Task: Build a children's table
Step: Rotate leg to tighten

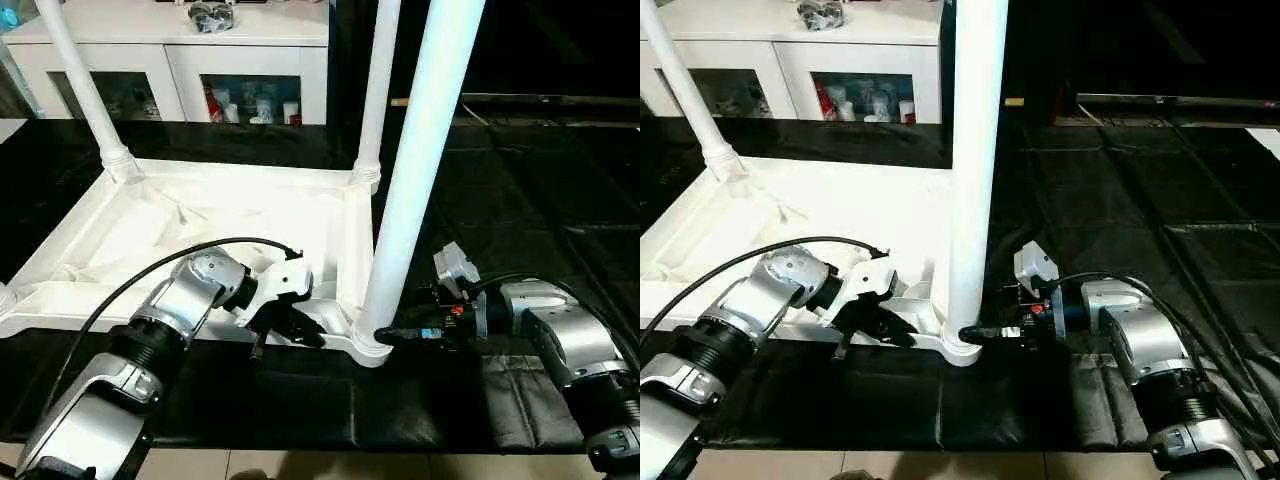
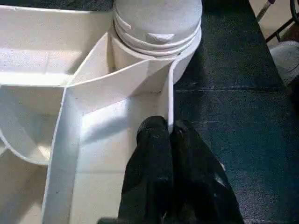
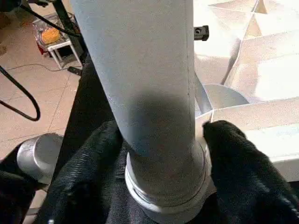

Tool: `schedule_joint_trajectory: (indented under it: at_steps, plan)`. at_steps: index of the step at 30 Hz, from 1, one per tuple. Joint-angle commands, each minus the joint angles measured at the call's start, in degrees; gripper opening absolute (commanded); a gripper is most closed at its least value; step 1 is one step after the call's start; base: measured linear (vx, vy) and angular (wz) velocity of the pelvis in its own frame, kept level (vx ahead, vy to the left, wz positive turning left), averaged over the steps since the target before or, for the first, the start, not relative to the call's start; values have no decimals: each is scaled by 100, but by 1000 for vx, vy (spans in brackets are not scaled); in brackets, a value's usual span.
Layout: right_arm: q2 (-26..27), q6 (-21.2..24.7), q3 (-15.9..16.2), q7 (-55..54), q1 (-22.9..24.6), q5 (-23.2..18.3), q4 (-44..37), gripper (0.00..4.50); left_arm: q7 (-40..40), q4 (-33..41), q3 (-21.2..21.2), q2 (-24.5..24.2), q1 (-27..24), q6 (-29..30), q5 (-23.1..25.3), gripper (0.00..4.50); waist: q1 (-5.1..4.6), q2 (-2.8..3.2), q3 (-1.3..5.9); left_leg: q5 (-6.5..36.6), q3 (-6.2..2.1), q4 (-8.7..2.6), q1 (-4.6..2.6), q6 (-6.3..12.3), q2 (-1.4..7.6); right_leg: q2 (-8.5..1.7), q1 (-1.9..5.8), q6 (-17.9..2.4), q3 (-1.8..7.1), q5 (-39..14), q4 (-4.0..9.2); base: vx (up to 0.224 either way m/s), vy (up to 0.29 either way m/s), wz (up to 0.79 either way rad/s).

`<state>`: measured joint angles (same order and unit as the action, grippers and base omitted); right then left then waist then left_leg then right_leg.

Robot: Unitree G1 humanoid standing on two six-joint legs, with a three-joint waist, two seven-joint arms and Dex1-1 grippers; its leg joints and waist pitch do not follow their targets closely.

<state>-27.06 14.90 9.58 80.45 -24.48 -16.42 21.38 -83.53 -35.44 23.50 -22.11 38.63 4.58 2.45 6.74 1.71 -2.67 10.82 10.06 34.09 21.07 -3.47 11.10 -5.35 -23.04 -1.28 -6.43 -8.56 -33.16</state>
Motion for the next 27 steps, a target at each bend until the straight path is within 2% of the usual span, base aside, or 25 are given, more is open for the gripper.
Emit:
schedule_joint_trajectory:
  at_steps: [1, 9, 21, 23, 25, 27]
  plan:
    - [8, 47, 51, 66, -92, -81, -3, 270, -277, 169, 177, 20, -32, -71, -5, 0, -21, -80, 405, 923, -38, -388, -66, 400, 253, -377, 310, -1110, 303, -1673, 340, 0, 0, 0]
    - [58, 47, 57, 75, -88, -73, 22, 203, -259, 188, 183, 15, -44, -60, -6, 0, -26, -71, 401, 966, -39, -390, -65, 382, 250, -376, 312, -1090, 300, -1735, 347, 0, 0, 0]
    - [87, 165, 82, 112, -7, -126, -71, 196, -207, 223, 177, 23, -69, -10, -3, 0, -26, -81, 403, 934, -39, -387, -65, 385, 250, -376, 312, -1088, 300, -1726, 345, 0, 0, 0]
    - [84, 229, 81, 84, 43, -143, -125, 196, -85, 207, 145, 53, -70, 91, 10, 0, -22, -83, 403, 919, -41, -389, -65, 385, 251, -377, 316, -1090, 300, -1713, 342, 0, 0, 0]
    - [160, 482, 57, -148, 278, -220, -373, 196, 370, 123, -25, 226, -32, 357, -7, 0, -20, -86, 398, 906, -34, -388, -66, 388, 253, -370, 315, -1089, 307, -1699, 346, 0, 0, 0]
    - [201, 503, 58, -250, 361, -210, -431, 196, 535, 101, -83, 290, -15, 436, -12, 0, 3, -74, 384, 1063, -30, -396, -105, 353, 256, -377, 284, -1059, 309, -1912, 386, 0, 0, 0]
